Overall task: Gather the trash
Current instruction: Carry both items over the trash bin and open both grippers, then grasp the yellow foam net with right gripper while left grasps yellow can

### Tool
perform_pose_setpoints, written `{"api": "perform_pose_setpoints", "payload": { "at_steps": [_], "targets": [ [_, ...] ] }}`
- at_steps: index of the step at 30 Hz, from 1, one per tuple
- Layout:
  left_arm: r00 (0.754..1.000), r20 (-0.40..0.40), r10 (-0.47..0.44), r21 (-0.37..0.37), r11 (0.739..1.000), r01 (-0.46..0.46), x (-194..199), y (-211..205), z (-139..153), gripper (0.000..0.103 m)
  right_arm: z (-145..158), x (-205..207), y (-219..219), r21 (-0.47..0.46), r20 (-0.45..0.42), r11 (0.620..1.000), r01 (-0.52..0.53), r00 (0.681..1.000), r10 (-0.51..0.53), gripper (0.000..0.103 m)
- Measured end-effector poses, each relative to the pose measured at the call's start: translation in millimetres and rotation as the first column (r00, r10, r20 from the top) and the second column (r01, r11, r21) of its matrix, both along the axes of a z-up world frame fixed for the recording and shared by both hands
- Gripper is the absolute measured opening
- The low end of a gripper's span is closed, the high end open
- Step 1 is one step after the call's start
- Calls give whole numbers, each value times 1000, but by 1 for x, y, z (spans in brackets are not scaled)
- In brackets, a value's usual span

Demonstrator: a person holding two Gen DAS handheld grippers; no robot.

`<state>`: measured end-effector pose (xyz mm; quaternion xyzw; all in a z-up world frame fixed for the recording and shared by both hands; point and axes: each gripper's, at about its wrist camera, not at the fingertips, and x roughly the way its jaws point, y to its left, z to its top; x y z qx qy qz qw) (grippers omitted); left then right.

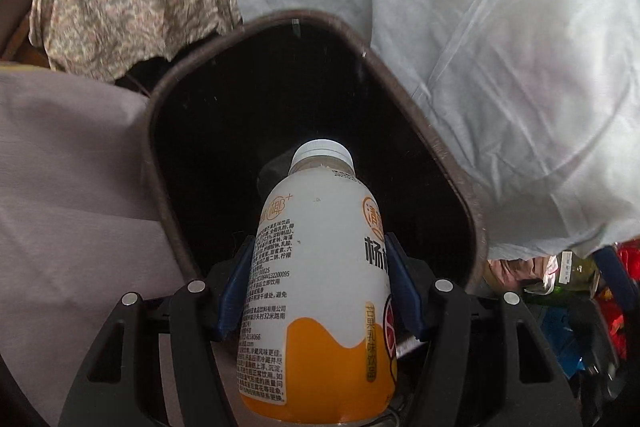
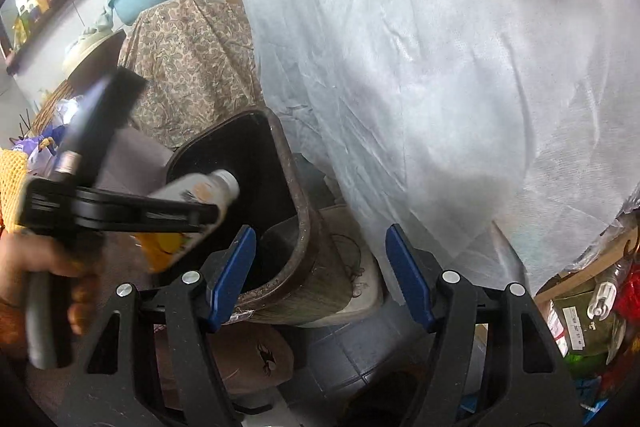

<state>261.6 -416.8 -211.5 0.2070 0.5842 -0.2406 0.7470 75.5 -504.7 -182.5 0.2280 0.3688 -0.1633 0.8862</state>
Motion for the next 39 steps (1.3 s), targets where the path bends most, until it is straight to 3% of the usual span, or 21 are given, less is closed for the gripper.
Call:
{"api": "perform_pose_setpoints", "payload": {
  "at_steps": [5,9,14,19,26,34,39],
  "targets": [
    [1000,20,-12,45,999,11,3,-6,-13,63,3,-6,-2,-4,11,1000,-5,1000,5,68],
    [999,44,-18,7,1000,17,0,-8,-4,77,8,-11,0,-6,29,1000,2,1000,-2,68],
    [999,53,-6,-70,997,9,-11,-6,28,78,27,-21,2,-36,75,999,22,997,-19,69],
    [985,166,-42,-173,982,71,-41,21,88,84,55,-31,4,-77,129,996,47,991,-37,76],
    [931,365,-26,-263,956,130,-101,113,156,97,78,-21,37,-44,187,997,-69,979,76,84],
    [897,428,111,-329,943,40,-127,235,170,97,92,7,115,29,244,946,-324,919,308,85],
    [876,445,186,-274,960,-64,-128,316,169,97,102,25,162,71,275,883,-465,860,431,87]
  ]
}}
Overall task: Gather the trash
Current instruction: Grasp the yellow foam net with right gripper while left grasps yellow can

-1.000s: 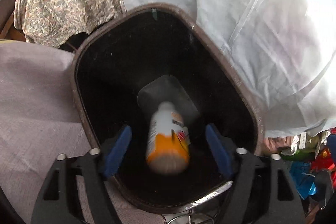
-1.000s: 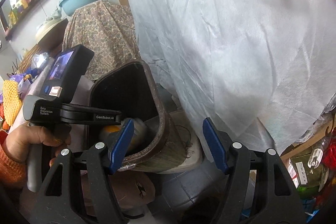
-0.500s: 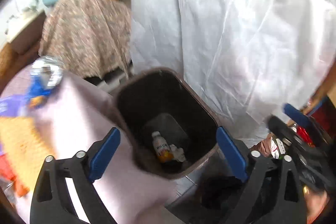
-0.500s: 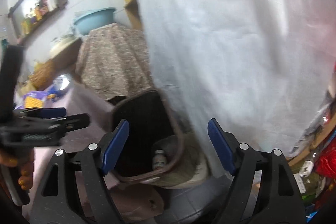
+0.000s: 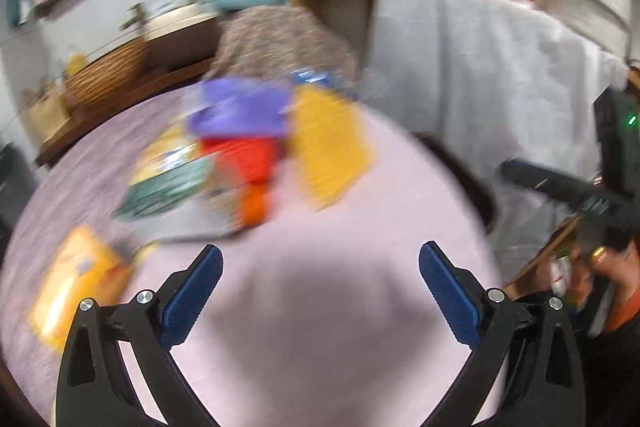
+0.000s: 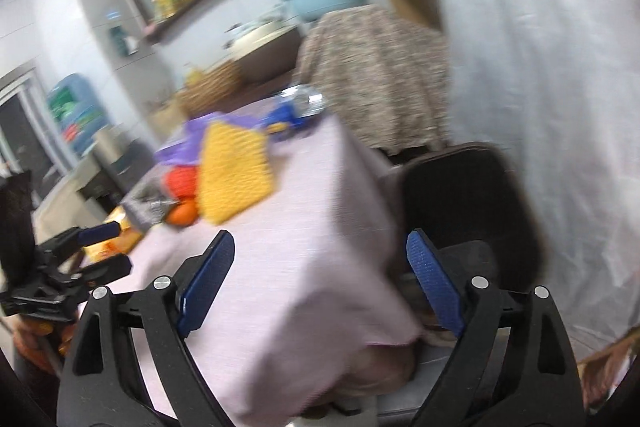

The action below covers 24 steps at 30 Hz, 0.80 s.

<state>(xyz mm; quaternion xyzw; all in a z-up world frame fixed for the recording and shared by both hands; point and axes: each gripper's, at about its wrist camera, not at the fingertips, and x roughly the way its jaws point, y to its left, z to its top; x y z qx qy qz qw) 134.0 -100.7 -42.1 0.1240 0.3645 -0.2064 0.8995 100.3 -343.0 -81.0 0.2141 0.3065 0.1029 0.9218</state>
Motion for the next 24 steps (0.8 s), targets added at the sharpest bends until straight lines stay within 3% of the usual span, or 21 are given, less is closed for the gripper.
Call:
{"api": "perform_pose_setpoints", "payload": {
  "at_steps": [7,14,18,24],
  "targets": [
    [986,22,164,84,983,-166,9,93,7,97,8,36,59,-10,-23,989,-149,989,148,87],
    [979,1,202,107,974,-201,33,144,11,97,24,97,104,-113,-70,971,-211,976,204,88],
    [985,-36,171,102,981,-166,40,155,9,97,22,127,119,-182,-130,963,-200,975,178,89],
    [993,-60,99,201,976,-86,53,146,4,97,9,148,132,-225,-201,958,-180,970,135,88]
  ]
}}
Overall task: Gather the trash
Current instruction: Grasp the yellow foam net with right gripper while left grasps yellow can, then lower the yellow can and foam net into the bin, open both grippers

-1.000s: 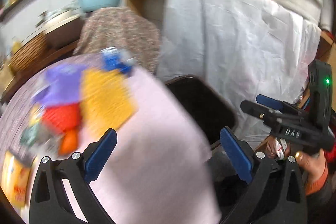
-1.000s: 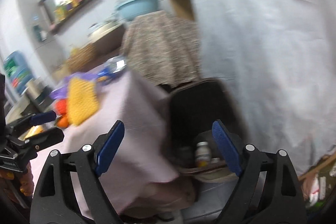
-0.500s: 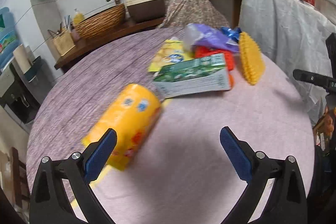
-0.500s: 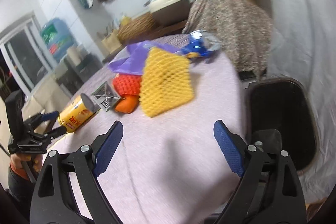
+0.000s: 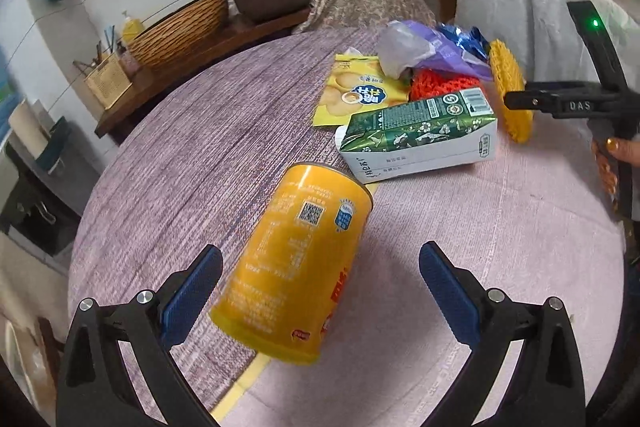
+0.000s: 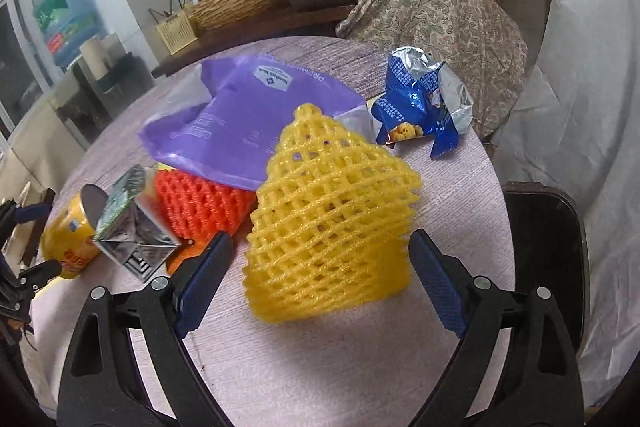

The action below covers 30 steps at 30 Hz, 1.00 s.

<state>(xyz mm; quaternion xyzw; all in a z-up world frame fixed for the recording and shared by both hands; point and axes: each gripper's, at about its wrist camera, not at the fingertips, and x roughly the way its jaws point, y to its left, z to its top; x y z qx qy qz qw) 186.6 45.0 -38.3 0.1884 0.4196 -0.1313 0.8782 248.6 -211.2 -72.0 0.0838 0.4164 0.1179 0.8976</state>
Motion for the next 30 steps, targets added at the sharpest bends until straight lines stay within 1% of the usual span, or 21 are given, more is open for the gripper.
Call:
{"api": "perform_pose_setpoints", "payload": {
  "at_steps": [1,2,3,5,6,9,13,19,21,24,26,28,30],
  "targets": [
    [1000,-3,-8,14,1000,8,1,-1,0,97,-2,0,0,-11,-1,1000,5,1000,-5,77],
    [1000,-4,-14,28,1000,14,3,-2,-1,97,-3,0,0,-14,-3,1000,1,1000,-1,57],
    [1000,-7,-18,34,999,19,4,-3,-1,97,-3,-2,0,-8,-3,1000,-10,1000,10,50],
    [999,-22,-35,41,999,36,6,-4,-2,97,-3,-9,-3,19,14,999,-35,999,35,33],
    [999,-33,-43,42,998,45,7,-4,-3,97,-2,-12,-4,21,27,999,-43,999,42,30],
    [997,-61,-51,78,995,56,12,-6,-9,97,1,-25,-7,8,59,999,-37,998,37,27],
    [994,-88,-68,118,990,78,15,-9,-13,97,9,-42,-13,34,95,999,-42,995,38,27],
    [986,-159,-58,180,980,87,30,-11,-24,97,17,-65,-15,69,120,996,-55,992,47,27],
    [983,-179,-49,213,973,88,35,-11,-29,96,19,-72,-14,73,128,995,-61,990,51,27],
    [980,-197,-37,234,969,84,41,-11,-32,89,20,-80,-13,57,137,996,-65,989,56,27],
    [977,-211,-31,226,971,79,43,-11,-33,76,20,-85,-14,64,139,996,-70,989,60,27],
    [978,-209,-21,216,974,67,43,-11,-33,69,20,-90,-15,65,143,995,-71,988,62,27],
    [981,-195,-16,223,973,60,41,-14,-34,69,20,-93,-16,60,148,996,-71,987,62,27]
  ]
}}
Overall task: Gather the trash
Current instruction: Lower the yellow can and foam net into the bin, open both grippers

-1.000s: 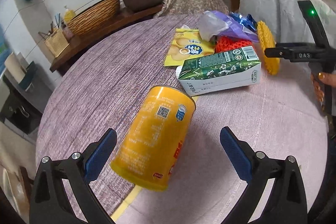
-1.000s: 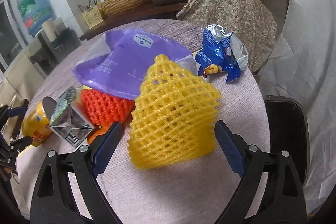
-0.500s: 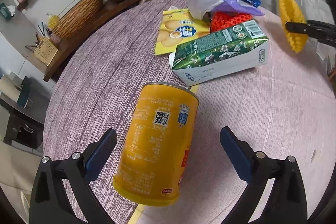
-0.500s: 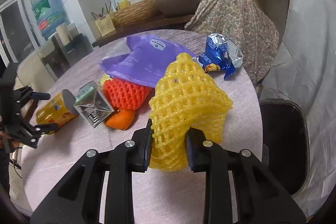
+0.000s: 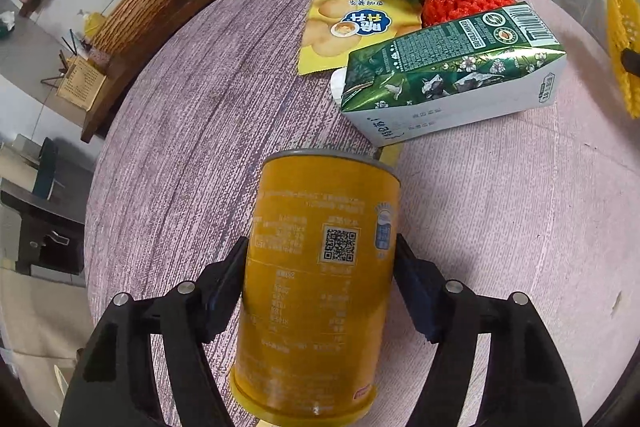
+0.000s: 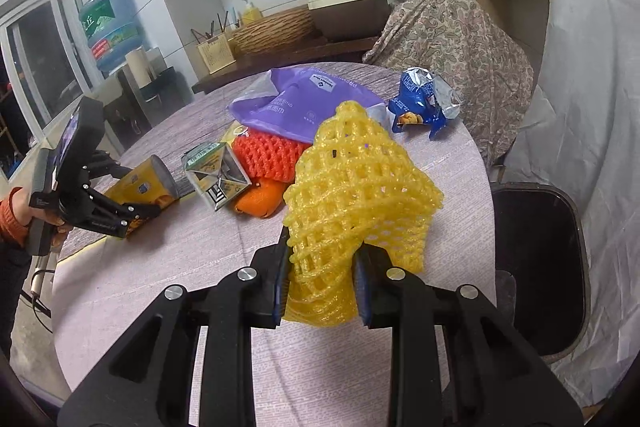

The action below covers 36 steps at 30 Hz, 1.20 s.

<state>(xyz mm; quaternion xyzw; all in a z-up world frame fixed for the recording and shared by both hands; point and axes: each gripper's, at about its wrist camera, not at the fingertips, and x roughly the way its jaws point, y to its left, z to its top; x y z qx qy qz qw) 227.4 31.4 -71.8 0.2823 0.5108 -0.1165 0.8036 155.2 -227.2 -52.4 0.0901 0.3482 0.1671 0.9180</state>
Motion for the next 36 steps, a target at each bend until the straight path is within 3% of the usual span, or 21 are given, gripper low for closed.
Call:
{"api": "perform_pose_setpoints", "payload": {
  "at_steps": [6,8,13,19,29,36],
  "targets": [
    [999,43,2,-88,996,2,-21,-3,10,68,2,-16,-11,30,19,1000,0,1000,-1,27],
    [997,76,17,-151,989,-5,-33,-2,18,68,4,-23,-16,42,32,999,1,1000,-2,27],
    [989,136,59,-335,942,-10,-65,-6,38,67,2,-42,-27,69,43,998,4,999,-7,27],
    [977,201,67,-451,892,32,-94,-34,50,67,-4,-59,-42,93,48,995,19,999,-23,27],
    [980,200,-7,-549,828,118,-99,-102,55,67,-10,-76,-82,112,58,989,93,993,-100,27],
    [969,217,-115,-594,773,224,-86,-168,54,67,-25,-68,-139,99,20,968,232,972,-235,27]
  ]
}}
